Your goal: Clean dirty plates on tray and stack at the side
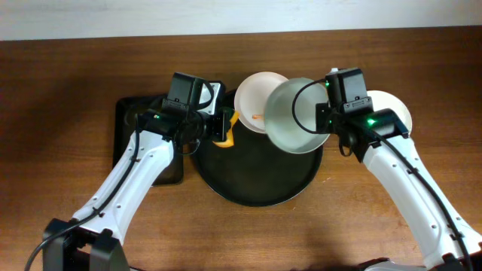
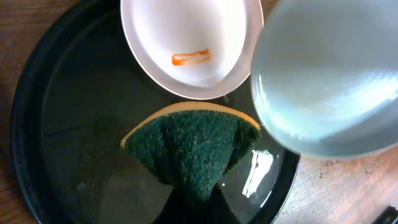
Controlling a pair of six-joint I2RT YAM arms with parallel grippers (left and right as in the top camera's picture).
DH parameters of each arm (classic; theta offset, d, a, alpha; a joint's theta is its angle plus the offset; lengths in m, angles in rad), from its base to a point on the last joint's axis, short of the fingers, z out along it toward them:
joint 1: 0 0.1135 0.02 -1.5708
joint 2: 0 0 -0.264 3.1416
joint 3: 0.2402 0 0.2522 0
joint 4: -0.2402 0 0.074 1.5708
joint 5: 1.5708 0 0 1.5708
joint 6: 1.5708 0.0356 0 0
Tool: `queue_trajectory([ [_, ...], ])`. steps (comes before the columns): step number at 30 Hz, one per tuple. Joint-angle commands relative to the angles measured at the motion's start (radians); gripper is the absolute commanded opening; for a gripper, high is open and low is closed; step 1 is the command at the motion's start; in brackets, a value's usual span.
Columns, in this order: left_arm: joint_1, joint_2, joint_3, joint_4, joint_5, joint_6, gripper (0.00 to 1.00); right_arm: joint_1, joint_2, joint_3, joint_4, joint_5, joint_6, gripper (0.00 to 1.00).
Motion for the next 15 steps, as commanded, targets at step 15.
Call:
queue_trajectory([
  [15, 0.001, -0.019, 0.001, -0.035, -0.008, 0.02, 0.0, -0.573, 0.042, 0.006, 0.085, -0.156, 0.06, 0.04],
])
